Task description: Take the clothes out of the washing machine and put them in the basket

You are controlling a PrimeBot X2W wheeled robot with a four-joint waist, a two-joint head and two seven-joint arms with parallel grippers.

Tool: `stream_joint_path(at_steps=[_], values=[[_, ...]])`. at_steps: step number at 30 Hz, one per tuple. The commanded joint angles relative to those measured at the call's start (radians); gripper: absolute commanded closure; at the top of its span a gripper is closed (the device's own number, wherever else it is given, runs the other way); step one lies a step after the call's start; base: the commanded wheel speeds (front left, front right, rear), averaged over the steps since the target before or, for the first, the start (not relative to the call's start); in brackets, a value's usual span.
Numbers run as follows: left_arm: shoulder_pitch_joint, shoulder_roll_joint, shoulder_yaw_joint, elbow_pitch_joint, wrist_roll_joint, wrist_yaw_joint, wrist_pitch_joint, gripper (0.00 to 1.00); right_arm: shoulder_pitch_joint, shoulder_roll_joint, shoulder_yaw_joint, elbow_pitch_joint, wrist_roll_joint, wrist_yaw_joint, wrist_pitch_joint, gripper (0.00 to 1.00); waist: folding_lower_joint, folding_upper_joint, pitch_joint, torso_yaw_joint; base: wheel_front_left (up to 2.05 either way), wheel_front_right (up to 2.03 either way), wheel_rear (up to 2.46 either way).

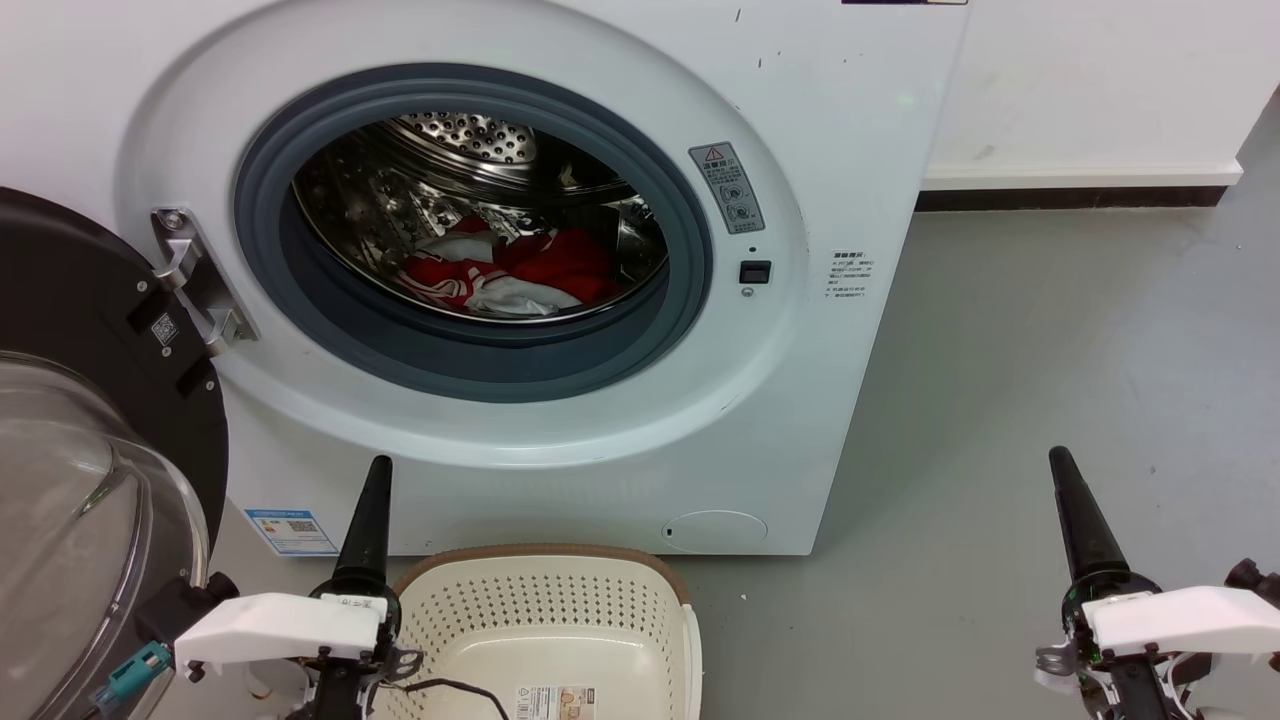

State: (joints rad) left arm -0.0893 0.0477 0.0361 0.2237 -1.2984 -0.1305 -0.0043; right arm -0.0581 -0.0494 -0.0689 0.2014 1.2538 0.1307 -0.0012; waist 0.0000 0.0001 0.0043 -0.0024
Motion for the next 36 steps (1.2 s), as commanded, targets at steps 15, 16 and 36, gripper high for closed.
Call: stream_joint_path(at_steps=[15, 16, 36], values=[[-0.04, 0.002, -0.023, -0.046, 0.359, 0.007, -0.064, 0.0, 0.021, -0.002, 0.016, -0.073, -0.428, 0.0, -0.066, 0.0, 0.0, -0.0001, 0.001, -0.003, 0.0, 0.0, 0.0], [-0.04, 0.002, -0.024, -0.047, 0.376, 0.009, -0.067, 0.0, 0.023, -0.002, 0.017, -0.075, -0.444, 0.0, -0.069, 0.0, 0.0, -0.0001, 0.001, -0.004, 0.0, 0.0, 0.0], [-0.045, 0.003, -0.065, -0.041, 0.688, 0.033, -0.125, 0.0, 0.047, -0.002, 0.024, -0.095, -0.712, 0.0, -0.108, 0.0, 0.0, -0.0001, 0.0, -0.005, 0.0, 0.0, 0.0]])
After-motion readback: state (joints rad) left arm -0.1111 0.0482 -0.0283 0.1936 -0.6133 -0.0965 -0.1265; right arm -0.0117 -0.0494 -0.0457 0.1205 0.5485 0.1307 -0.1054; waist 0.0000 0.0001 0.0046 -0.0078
